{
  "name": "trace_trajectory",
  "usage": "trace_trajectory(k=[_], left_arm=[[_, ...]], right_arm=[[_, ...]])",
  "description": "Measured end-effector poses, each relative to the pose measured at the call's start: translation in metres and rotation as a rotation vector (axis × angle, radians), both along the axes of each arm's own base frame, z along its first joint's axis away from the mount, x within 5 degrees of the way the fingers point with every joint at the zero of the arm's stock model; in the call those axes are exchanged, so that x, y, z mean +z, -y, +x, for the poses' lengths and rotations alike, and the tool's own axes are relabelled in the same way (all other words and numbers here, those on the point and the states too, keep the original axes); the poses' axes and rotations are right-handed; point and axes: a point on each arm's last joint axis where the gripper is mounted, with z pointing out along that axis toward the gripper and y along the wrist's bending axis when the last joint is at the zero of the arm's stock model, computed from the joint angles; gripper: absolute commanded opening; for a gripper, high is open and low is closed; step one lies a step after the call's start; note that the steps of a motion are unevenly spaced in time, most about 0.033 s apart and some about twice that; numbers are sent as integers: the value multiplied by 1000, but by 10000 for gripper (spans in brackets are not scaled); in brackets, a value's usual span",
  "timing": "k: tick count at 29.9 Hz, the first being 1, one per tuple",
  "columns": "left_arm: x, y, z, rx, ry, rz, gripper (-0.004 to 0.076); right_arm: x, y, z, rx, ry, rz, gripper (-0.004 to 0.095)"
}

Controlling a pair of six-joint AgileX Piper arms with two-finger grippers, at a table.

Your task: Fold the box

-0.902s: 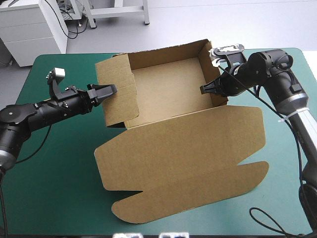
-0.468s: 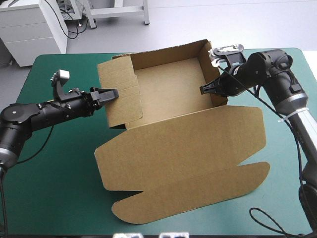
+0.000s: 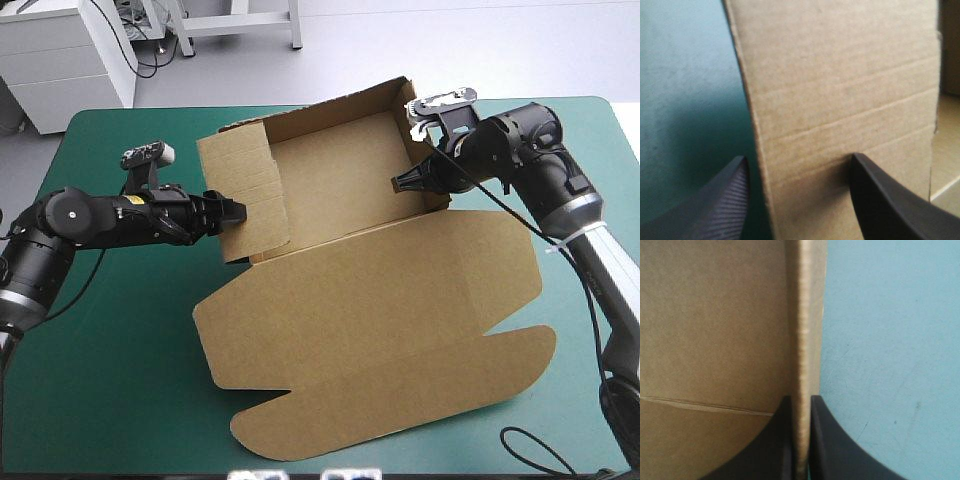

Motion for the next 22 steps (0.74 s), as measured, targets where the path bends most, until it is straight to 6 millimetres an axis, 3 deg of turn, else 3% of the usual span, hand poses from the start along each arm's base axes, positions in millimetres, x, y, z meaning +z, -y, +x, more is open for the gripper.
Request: trace_trajectory(k=[14, 22], left_arm=[[-14, 19, 8, 93, -91, 0, 421], [-24, 22, 17, 167, -146, -19, 405]], right_arm=[[3, -27, -8, 60, 53, -3, -11], [4, -29, -9, 53, 59, -5, -11]])
